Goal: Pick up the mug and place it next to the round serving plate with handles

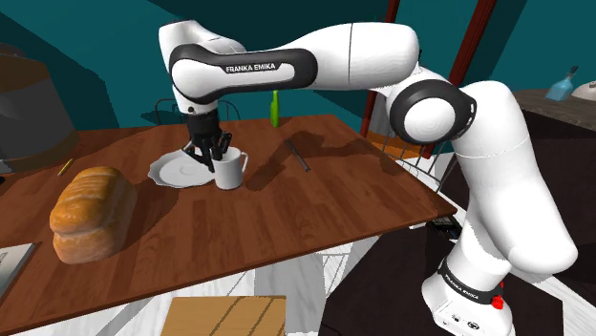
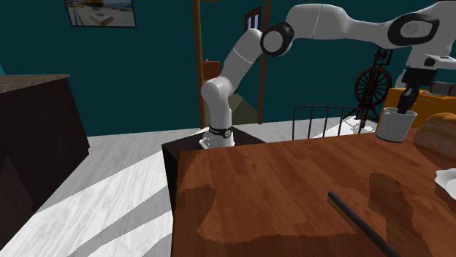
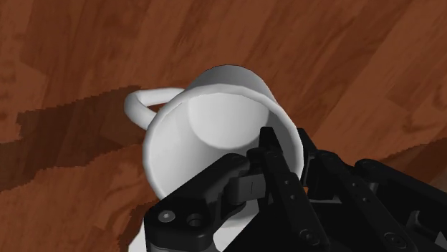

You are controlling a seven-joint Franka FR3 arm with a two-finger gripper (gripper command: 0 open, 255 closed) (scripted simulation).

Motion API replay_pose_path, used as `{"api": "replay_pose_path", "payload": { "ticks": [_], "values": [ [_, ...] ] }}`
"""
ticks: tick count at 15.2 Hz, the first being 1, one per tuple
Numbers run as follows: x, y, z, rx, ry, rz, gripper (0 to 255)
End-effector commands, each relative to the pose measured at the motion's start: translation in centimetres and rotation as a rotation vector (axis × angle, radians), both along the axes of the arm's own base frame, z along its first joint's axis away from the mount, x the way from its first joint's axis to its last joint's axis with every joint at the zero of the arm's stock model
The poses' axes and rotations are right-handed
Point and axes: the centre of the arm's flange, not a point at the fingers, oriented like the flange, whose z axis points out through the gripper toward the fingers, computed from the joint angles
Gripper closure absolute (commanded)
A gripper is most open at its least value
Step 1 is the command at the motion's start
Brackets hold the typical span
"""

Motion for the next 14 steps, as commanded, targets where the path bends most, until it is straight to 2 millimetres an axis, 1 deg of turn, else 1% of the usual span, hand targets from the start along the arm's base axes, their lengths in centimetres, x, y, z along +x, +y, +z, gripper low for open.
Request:
{"api": "replay_pose_path", "payload": {
  "ticks": [1,14],
  "values": [
    [0.0,1.8,0.0,0.000,0.000,-0.001,255],
    [0.0,1.8,-6.9,0.000,0.000,-0.001,255]
  ]
}}
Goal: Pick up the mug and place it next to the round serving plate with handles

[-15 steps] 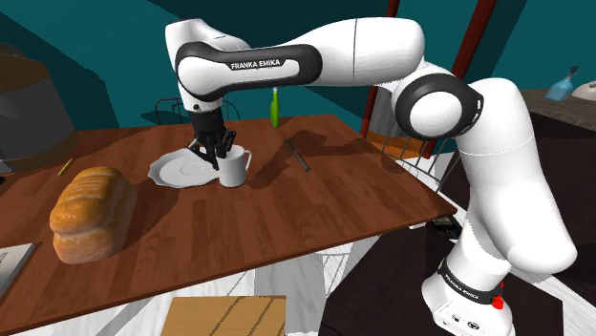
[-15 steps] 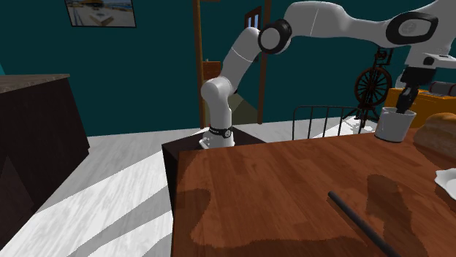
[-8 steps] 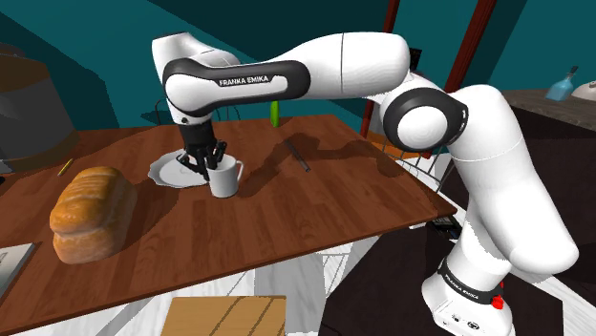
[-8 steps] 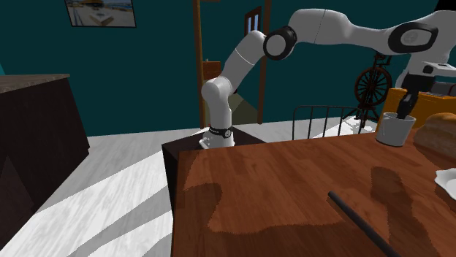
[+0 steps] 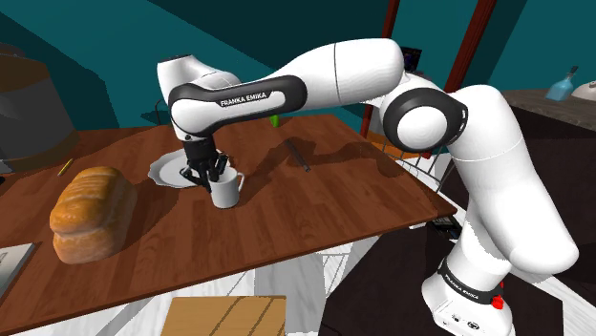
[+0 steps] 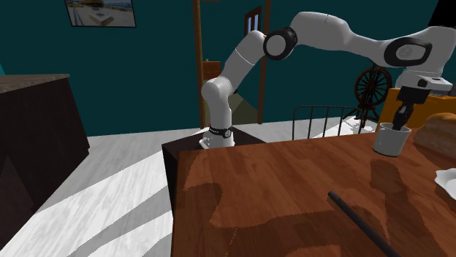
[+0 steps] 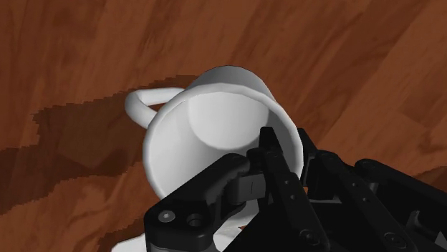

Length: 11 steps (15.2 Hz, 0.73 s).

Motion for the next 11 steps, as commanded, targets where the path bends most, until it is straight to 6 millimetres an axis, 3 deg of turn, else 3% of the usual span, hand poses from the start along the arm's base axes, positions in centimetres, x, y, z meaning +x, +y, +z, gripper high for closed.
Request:
{"api": "replay_pose_path", "payload": {
  "ticks": [1,2,10,11],
  "values": [
    [-0.03,0.04,-1.12,0.000,-0.001,0.000,255],
    [-0.03,0.04,-1.93,0.000,-0.001,0.000,255],
    [-0.03,0.04,-1.93,0.000,-0.001,0.000,255],
    [-0.03,0.04,-1.93,0.000,-0.001,0.000,0]
  ]
}}
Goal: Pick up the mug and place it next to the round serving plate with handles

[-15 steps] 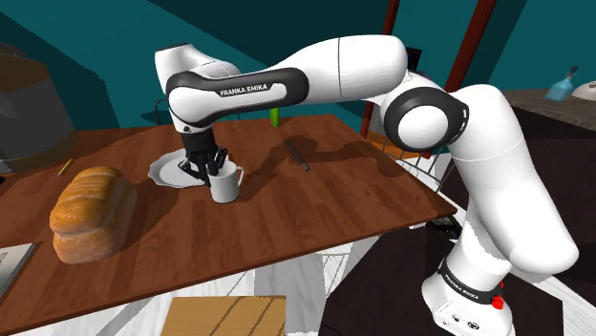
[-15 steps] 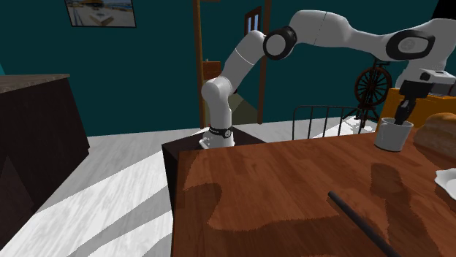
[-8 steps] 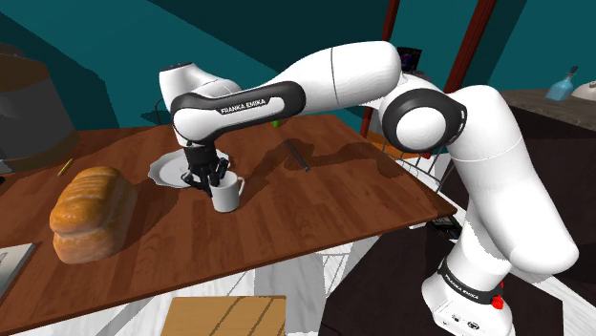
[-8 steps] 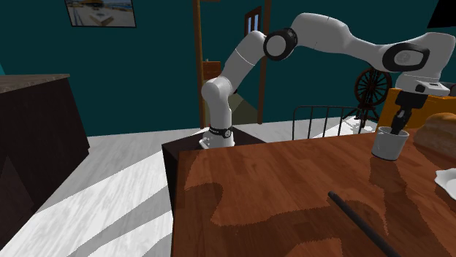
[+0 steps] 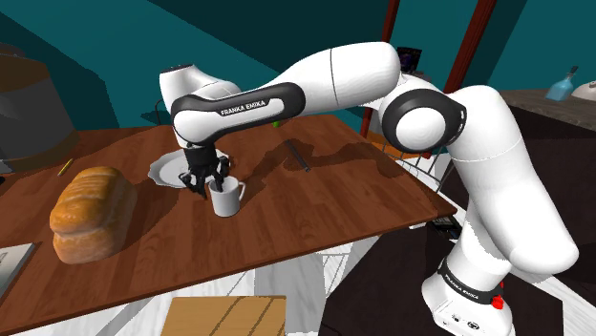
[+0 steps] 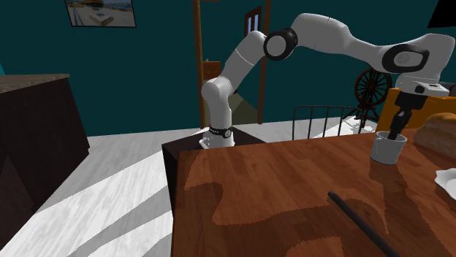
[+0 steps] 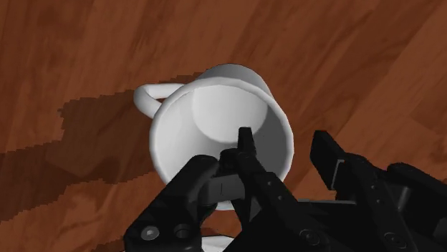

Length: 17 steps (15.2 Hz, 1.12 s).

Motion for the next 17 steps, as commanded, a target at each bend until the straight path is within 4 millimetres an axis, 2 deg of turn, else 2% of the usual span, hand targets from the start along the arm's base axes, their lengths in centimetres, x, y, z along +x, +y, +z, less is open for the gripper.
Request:
{"api": "replay_pose_path", "payload": {
  "ticks": [1,5,9,17],
  "values": [
    [0.0,0.0,0.0,0.000,0.000,0.000,0],
    [0.0,0.0,0.0,0.000,0.000,0.000,0],
    [0.2,0.4,5.0,0.000,0.000,0.000,0],
    [0.2,0.4,5.0,0.000,0.000,0.000,0]
  ]
}}
